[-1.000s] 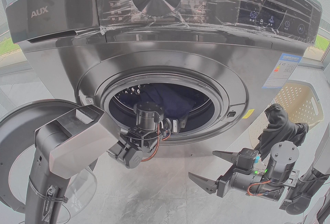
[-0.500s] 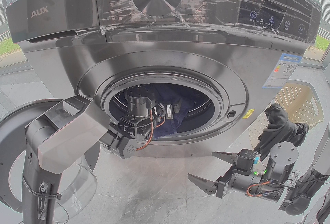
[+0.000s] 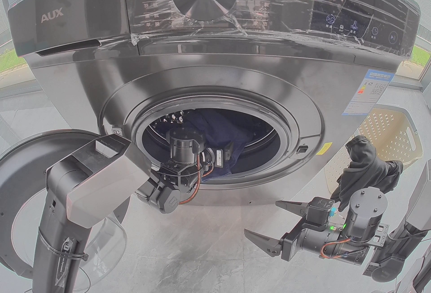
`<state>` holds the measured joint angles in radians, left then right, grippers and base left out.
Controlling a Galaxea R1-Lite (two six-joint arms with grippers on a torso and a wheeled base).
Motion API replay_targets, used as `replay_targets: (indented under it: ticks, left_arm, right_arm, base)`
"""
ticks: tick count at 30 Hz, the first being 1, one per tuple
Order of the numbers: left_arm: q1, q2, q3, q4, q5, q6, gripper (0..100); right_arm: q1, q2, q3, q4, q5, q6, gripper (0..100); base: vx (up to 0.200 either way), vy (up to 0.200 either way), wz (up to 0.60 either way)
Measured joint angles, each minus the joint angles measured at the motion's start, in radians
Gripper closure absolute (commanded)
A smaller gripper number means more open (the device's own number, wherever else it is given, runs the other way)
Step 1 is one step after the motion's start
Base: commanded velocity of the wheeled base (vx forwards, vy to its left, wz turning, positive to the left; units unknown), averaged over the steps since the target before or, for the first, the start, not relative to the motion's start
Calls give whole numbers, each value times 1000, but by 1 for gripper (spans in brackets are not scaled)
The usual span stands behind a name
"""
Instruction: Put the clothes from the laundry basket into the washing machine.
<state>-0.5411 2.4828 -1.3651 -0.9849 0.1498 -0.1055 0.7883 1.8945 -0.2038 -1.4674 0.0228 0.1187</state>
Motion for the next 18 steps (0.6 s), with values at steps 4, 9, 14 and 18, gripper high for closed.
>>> replay_targets:
  ticks: [4,9,14,18]
  left_arm:
    - [2,14,-10,2,-2,1,100]
    - [3,26,-71,7,0,-32,100]
    - [5,37,-165,5,20,-117,100]
    - [16,56,-283,-6,53,-131,100]
  right_arm:
    - [0,3,0,0,-1,0,0]
    - [0,6,-1,0,-1,0,0]
    - [0,6,-2,-1,-1,0,0]
    - [0,6,-4,-2,0,0,0]
  base:
    - [0,0,0]
    - [0,0,0]
    - [0,0,0]
    - [0,0,0]
